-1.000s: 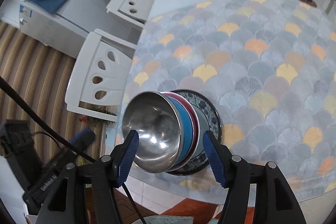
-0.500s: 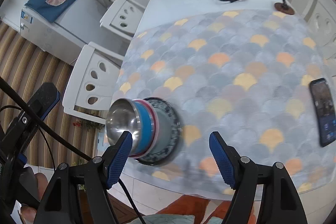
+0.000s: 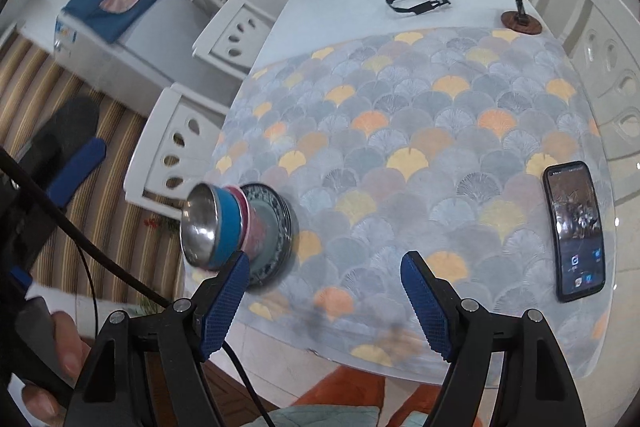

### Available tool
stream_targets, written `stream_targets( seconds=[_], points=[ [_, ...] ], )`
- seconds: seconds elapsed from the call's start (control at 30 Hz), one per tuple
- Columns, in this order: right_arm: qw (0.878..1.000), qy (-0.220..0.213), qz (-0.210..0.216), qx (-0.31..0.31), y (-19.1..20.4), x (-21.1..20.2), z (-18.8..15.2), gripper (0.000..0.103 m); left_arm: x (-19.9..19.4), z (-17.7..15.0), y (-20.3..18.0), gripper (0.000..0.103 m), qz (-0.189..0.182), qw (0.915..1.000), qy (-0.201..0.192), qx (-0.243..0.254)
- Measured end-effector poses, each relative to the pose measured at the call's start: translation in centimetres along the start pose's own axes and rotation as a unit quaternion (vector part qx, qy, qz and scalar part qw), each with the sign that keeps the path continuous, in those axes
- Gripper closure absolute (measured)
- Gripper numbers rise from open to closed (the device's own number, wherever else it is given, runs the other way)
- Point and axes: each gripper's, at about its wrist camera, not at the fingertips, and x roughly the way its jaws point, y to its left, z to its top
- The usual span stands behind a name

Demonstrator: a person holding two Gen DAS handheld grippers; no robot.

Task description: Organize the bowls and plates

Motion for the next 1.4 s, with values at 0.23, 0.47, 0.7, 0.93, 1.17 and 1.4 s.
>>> stream_targets(
  seconds=[0.23,0.47,0.7,0.93,1.17,1.4],
  points=[
    [0.999,0.027,0.019,-0.022,-1.7,0.2,-0.5,0.027,-0.4,-1.0,-1.7,0.022,0.036,0.9992,0.006,-0.015],
    [0.999,0.023,0.019,-0.012,-3.1,-0.1,-0.6,0.027,-0.1,-0.7,-2.5,0.009,0.068,0.9973,-0.025,-0.010],
    [0.999,0.000,-0.039,-0.021,-3.7,-0.7,-0.6,0.027,1.2,-0.2,-2.7,0.009,0.089,0.9960,-0.012,0.004],
    [0.993,-0.031,-0.109,-0.029,-3.2,-0.5,0.4,0.027,2.4,0.5,-2.6,0.008,0.099,0.9942,-0.005,0.042],
    [0.988,-0.048,-0.148,-0.018,-2.2,0.1,2.2,0.027,3.7,1.5,-1.0,0.006,0.085,0.9954,-0.004,0.043],
    [0.976,-0.088,-0.200,-0.019,-0.8,-0.3,3.3,0.027,5.4,2.6,0.8,0.002,0.107,0.9938,-0.006,0.030]
  ],
)
